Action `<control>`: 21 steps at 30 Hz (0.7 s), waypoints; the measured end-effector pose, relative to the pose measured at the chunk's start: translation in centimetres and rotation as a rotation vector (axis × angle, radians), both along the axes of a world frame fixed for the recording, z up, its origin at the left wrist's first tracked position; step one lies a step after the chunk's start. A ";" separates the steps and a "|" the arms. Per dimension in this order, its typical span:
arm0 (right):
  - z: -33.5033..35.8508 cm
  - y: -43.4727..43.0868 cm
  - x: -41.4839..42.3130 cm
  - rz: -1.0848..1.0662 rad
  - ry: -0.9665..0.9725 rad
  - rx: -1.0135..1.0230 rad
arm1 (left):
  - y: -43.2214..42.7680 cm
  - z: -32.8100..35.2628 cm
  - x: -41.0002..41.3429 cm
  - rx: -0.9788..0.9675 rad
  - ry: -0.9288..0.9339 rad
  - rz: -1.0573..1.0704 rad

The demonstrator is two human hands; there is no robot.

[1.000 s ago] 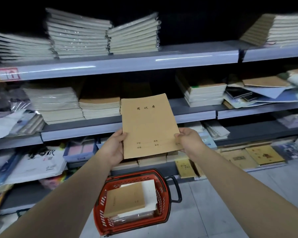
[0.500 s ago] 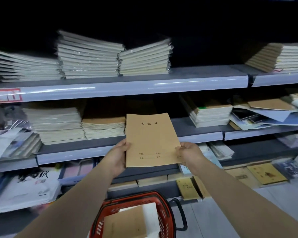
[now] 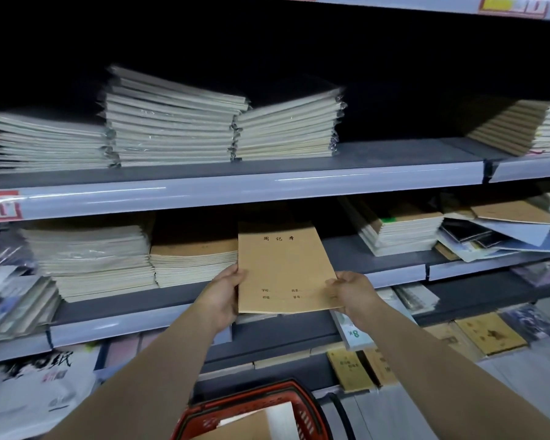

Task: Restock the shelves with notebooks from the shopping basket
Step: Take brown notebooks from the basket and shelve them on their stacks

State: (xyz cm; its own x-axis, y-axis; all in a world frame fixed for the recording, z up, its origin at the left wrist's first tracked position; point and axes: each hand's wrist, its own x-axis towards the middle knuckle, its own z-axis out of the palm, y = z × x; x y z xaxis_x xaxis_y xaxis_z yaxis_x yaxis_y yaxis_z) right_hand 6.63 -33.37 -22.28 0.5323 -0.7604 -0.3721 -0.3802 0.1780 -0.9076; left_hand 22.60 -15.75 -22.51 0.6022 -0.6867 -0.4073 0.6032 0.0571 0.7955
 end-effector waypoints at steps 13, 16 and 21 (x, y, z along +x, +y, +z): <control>-1.9 -2.7 3.5 0.001 -0.004 0.014 | -1.6 -0.7 1.5 -0.016 0.063 0.024; -2.4 -3.3 4.2 0.010 -0.014 0.071 | -1.9 -1.1 1.6 0.000 0.131 0.019; -3.4 -4.7 5.5 -0.022 -0.030 0.115 | -2.9 -1.6 1.0 0.182 0.173 -0.009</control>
